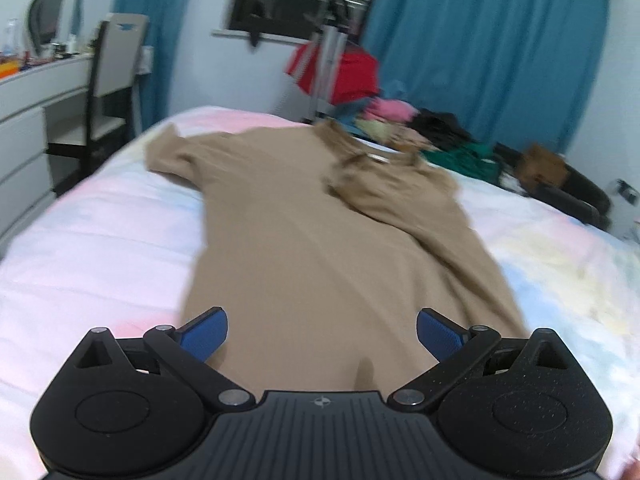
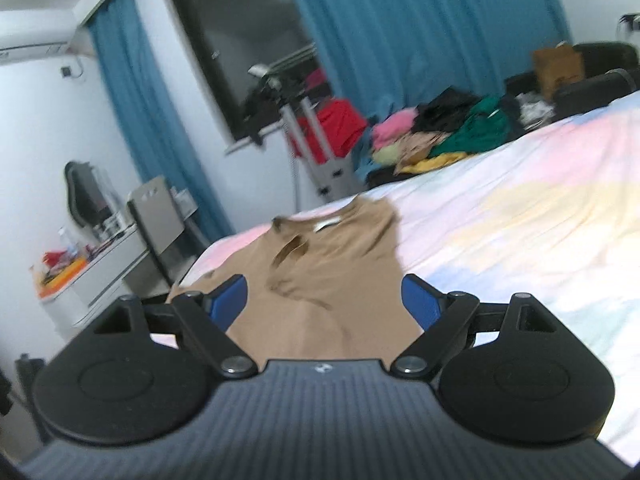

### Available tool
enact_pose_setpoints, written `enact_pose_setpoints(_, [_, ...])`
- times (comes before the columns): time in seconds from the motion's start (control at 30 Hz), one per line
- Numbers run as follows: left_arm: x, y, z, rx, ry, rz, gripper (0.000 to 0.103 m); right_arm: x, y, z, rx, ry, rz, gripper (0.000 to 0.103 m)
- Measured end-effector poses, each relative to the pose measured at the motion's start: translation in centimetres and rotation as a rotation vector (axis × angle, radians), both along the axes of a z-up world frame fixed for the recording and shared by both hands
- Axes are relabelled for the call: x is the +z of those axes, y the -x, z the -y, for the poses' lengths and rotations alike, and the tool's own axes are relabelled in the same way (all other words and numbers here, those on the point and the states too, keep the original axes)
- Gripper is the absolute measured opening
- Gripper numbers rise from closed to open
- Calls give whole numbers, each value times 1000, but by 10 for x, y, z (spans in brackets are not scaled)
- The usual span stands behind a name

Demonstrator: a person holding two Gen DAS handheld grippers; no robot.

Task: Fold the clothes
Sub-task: 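Grasp the opposite shirt side edge with the left gripper, then fold the held side over onto the shirt center, open left gripper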

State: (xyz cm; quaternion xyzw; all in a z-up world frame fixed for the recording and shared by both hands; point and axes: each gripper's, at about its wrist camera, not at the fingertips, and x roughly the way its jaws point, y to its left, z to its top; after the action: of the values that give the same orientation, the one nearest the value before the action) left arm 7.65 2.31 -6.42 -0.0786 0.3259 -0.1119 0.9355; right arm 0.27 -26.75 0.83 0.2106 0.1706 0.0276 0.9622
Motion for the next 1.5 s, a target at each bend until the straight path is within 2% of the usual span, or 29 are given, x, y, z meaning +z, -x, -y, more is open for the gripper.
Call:
enact_pose_setpoints(0.2, [1,27,37,-140,115,-50,97,-2,9,35,-51,-89,28,86])
enact_pose_setpoints(0.27, [1,36,50,-165,127,-54,97,-4,10,45,-62,-112,32,86])
enact_pose_setpoints(0.4, [-4,50,79,-297,128,-71,96,-9,9,62,-76,-146,27,86])
enact_pose_setpoints(0.53, [-26,54,99,-419,208,-173,88,-18,1,76,-43,-242,8,87])
enact_pose_setpoints(0.6, [-38,49,100,-453,271,-234,78,-22,-4,82,-18,-284,-5,87])
enact_pose_setpoints(0.73, [-60,37,101,-494,349,-351,63,-30,-14,92,8,-335,-35,87])
enact_pose_setpoints(0.77, [-66,34,100,-501,377,-389,54,-32,-17,94,8,-344,-44,87])
enact_pose_setpoints(0.83, [-80,26,98,-504,431,-461,49,-37,-21,96,7,-369,-58,87])
enact_pose_setpoints(0.9, [-90,20,96,-494,447,-506,40,-41,-25,97,13,-388,-71,87])
enact_pose_setpoints(1.07, [-103,17,96,-494,465,-590,36,-48,-33,91,41,-380,-110,87])
enact_pose_setpoints(1.23, [-103,24,104,-521,427,-598,32,-50,-36,84,68,-336,-150,87])
enact_pose_setpoints(1.3, [-102,28,105,-509,398,-593,4,-50,-37,80,79,-314,-162,87])
enact_pose_setpoints(1.5, [-83,37,87,-480,410,-547,2,-49,-35,66,89,-225,-190,87])
